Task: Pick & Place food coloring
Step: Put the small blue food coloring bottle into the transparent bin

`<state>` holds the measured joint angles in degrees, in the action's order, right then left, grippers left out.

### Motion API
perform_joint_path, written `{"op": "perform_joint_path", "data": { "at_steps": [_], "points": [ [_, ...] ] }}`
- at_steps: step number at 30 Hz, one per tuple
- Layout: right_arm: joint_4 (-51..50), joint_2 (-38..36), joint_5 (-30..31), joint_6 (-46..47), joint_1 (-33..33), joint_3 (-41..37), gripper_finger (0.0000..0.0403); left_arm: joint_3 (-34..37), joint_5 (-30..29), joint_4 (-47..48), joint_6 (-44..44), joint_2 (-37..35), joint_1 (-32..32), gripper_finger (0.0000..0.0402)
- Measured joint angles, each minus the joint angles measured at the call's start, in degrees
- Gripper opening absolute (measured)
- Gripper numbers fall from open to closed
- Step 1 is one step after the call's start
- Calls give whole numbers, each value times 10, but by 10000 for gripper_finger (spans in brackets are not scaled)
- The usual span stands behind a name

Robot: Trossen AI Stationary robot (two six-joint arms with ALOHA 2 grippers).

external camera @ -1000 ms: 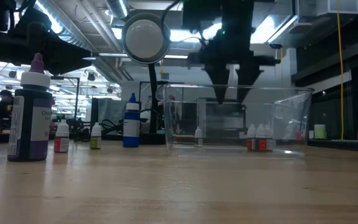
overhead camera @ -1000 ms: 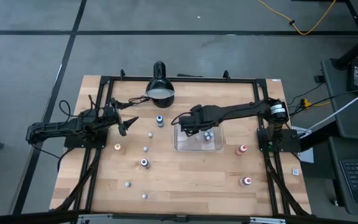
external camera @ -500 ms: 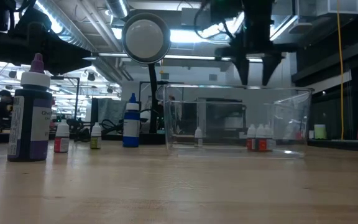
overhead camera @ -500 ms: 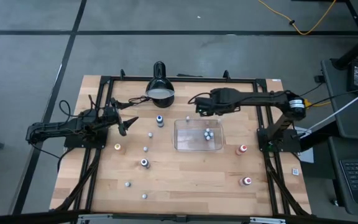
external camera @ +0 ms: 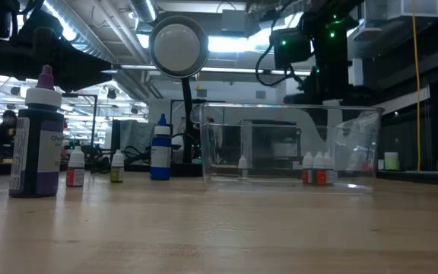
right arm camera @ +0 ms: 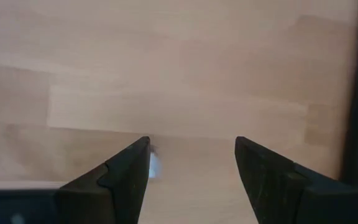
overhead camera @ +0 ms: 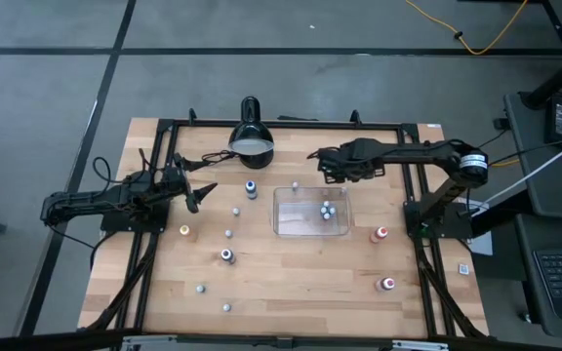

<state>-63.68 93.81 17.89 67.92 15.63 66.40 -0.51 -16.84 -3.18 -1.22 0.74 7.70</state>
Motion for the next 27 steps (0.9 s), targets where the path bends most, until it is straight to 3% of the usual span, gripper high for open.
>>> {"op": "perform_joint_path", "data": {
  "at_steps": [7,20,27],
  "points": [
    [41,0,-47,-5,31,-10,236,0,0,0,0,0,0,347],
    [40,43,-281,-47,116,-9,236,0,0,0,0,0,0,347],
    [41,48,-301,-53,119,-9,236,0,0,0,0,0,0,347]
  ]
}}
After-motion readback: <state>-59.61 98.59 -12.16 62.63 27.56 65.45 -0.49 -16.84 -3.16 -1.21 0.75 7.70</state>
